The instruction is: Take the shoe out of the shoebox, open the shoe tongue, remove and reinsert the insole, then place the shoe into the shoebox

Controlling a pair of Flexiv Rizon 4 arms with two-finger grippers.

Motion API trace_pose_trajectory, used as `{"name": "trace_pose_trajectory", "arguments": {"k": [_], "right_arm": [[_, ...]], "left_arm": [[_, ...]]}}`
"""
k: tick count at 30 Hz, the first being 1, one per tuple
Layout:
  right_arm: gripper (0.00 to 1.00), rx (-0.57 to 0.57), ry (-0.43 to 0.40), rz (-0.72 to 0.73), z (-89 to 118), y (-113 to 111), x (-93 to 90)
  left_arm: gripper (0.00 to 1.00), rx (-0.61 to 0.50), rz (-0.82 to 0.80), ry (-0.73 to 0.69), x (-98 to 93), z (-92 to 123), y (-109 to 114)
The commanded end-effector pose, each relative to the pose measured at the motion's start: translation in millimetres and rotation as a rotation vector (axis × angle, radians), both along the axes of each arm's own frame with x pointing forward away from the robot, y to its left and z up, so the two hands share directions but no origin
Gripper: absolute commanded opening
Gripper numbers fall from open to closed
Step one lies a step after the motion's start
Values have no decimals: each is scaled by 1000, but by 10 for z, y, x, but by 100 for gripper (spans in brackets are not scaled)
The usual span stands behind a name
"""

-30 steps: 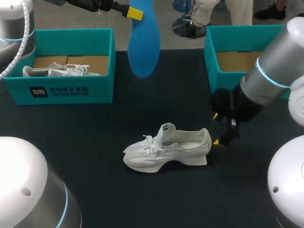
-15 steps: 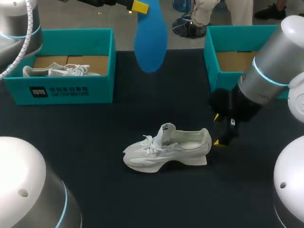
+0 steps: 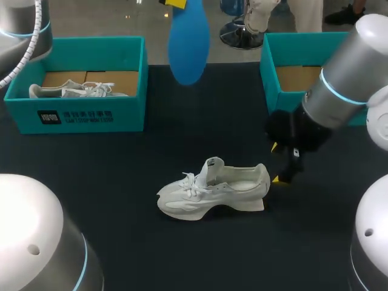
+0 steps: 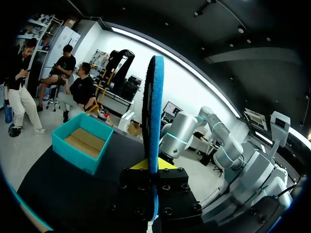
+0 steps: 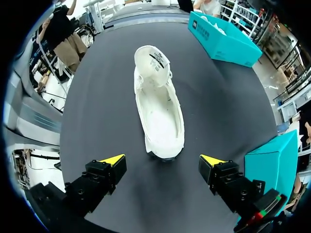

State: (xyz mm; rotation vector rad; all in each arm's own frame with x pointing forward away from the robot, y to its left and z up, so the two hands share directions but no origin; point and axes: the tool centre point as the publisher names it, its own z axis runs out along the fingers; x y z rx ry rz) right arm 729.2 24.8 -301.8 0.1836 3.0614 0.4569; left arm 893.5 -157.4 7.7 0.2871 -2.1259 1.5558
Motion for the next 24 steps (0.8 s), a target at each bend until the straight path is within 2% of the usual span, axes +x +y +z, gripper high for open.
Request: {"name": "trace_pose_trajectory", "arguments": {"k": [1,7,14,21,24], "right_arm": [[100,-18,21,23,-29,197,144],[100,-20,29,41,-40,459,268],[100,1,12,23,-58,748,320],[100,-17,0,42,-207,842,409],[100,-73,6,48,-277,846,463]], "left_arm": [[0,1,-3,1,14,2,-1],[0,1,-3,1,14,2,-1],[0,1,-3,1,14,2,-1],[0,1,-3,1,14,2,-1],[0,1,-3,1,14,2,-1]]}}
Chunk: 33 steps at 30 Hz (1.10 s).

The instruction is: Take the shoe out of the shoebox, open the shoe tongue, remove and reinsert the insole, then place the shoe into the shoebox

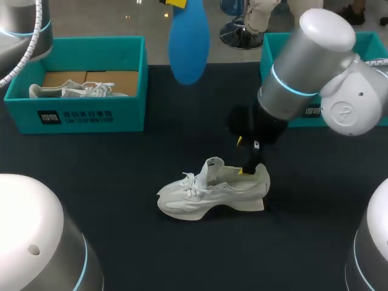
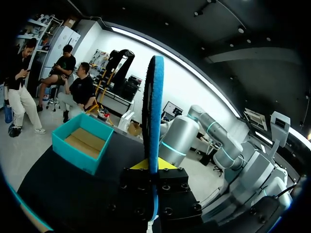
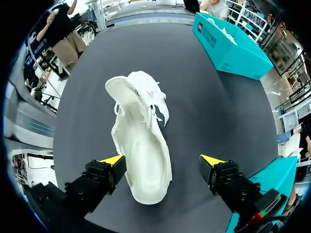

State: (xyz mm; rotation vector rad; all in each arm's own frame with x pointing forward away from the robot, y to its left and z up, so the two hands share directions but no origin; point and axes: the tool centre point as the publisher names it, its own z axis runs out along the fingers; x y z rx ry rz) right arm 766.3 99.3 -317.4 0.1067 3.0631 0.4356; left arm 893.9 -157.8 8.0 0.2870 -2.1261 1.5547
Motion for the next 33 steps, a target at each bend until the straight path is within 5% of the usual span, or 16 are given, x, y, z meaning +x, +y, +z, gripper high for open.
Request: {"name": "trace_pose_trajectory", "arguments": {"k": [1,19,20,21,23,24,33], "right_arm": [[100,-69,17,7,-150,105,108],[100,-120,63,63,-647,93,170],[94,-114,66,62,-663,81,162],[59,-112,67,62,-678,67,155],[10,-108,76,61,-704,47,138],[0,-99,80,60,-725,33,129],[0,-95,108,52,-799,-40,57]], "left_arm": [[0,0,-3,0,9,-1,4],[0,0,-3,0,9,-1,4],[0,0,-3,0,9,-1,4],[0,0,-3,0,9,-1,4],[0,0,-3,0,9,-1,4],[0,0,-3,0,9,-1,4],[0,0,-3,0,9,-1,4]]}}
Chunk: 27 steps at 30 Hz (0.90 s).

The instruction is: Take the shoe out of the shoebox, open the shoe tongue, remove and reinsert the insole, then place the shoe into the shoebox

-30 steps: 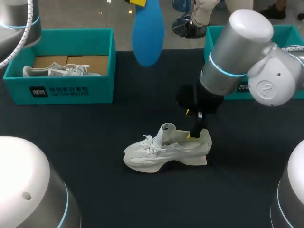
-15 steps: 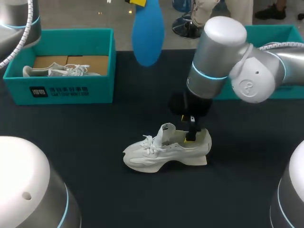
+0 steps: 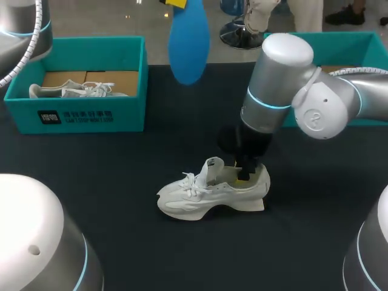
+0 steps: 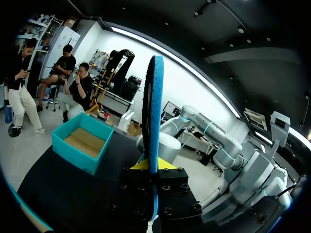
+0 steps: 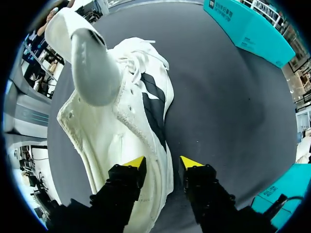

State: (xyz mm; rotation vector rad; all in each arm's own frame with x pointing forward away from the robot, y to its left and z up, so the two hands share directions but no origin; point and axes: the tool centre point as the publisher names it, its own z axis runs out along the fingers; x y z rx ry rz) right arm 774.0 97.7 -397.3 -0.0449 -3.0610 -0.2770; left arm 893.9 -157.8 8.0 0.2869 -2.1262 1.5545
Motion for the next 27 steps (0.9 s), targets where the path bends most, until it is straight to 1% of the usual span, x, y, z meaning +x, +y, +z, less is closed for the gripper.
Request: {"name": "trace_pose_trajectory", "arguments": {"k": [1,10,15,19,24,27], "right_arm": [[0,4,-2,-2,10,-26,-24],[0,2,-14,-1,145,0,-37],[0,20,-9,-17,292,-27,-49],[0,38,-13,-37,547,-77,-59],[0,54,-32,-83,949,-191,-37],[0,35,-44,-95,1095,-205,-30]], "left_arm": [[0,0,-3,0,9,-1,4],[0,0,-3,0,9,-1,4],[0,0,-3,0,9,-1,4],[0,0,-3,0,9,-1,4],[0,0,-3,0,9,-1,4],[0,0,-3,0,9,-1,4]]}}
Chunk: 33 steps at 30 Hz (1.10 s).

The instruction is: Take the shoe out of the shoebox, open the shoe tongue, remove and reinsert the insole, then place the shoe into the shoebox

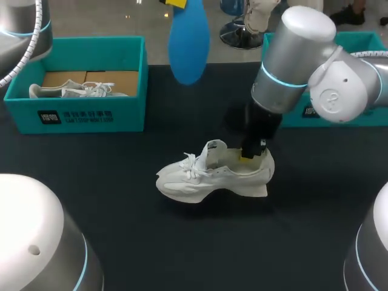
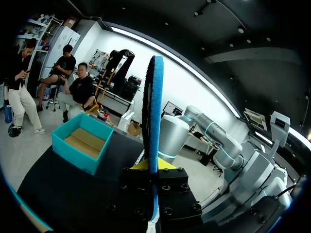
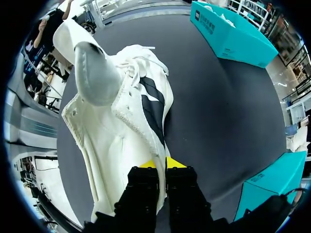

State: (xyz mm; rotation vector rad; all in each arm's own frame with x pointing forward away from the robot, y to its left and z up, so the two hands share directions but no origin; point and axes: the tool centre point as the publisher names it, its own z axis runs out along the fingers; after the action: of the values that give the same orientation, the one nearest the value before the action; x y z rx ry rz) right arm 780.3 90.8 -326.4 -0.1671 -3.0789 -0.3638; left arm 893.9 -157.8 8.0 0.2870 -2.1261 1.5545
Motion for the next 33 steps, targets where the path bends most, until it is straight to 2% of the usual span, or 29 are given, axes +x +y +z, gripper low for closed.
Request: {"name": "trace_pose_trajectory", "arguments": {"k": [1,28,31,33], "right_arm": [[0,-21,-27,-14,404,-137,-91],[0,-32,-24,-32,415,-134,-82],[0,-111,7,-317,381,-248,26],[0,-125,20,-495,375,-306,57]], "left_arm": [[0,0,-3,0,9,-1,4],[0,0,-3,0,9,-1,4],[0,0,-3,0,9,-1,4],[0,0,-3,0,9,-1,4]]}}
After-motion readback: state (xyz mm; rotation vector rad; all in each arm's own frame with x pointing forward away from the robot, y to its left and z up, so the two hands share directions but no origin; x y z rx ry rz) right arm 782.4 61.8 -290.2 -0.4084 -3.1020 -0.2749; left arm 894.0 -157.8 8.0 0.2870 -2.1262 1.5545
